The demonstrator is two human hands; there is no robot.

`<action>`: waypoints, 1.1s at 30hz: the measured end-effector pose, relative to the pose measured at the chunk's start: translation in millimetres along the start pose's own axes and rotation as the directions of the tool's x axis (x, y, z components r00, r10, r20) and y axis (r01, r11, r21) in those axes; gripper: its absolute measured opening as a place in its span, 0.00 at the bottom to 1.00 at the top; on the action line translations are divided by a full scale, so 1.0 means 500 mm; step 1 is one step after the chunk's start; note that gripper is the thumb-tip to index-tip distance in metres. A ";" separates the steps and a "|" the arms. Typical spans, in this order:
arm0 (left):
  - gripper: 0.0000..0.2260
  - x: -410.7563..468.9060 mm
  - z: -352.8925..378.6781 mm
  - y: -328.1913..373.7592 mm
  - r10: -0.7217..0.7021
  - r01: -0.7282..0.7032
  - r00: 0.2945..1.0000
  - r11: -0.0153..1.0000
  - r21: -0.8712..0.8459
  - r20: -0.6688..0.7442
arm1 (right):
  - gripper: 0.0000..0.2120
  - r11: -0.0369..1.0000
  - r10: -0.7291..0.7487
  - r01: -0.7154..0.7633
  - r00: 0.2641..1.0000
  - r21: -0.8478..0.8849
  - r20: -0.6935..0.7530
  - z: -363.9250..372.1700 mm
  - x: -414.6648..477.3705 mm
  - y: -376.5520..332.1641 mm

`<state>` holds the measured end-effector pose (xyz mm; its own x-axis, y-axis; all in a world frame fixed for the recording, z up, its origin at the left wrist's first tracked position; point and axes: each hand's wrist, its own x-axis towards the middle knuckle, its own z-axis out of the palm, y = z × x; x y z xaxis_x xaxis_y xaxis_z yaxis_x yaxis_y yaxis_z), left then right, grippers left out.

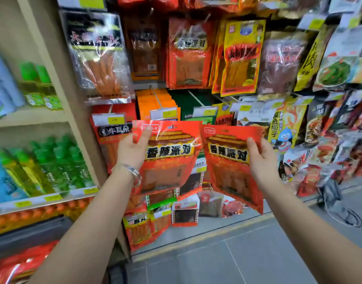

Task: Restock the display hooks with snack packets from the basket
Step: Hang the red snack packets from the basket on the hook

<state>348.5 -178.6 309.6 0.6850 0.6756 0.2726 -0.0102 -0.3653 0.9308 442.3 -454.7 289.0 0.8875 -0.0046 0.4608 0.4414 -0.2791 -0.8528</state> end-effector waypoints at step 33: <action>0.15 0.452 0.164 0.259 0.275 -0.310 0.944 0.928 -0.205 -0.181 | 0.08 0.901 0.018 -0.025 1.000 0.434 0.019 0.216 0.690 -0.213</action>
<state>561.8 -125.7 471.7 0.5119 0.6536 0.5575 -0.3711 -0.4171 0.8297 715.5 -322.9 512.5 0.8977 0.0089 0.4406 0.4333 0.1653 -0.8860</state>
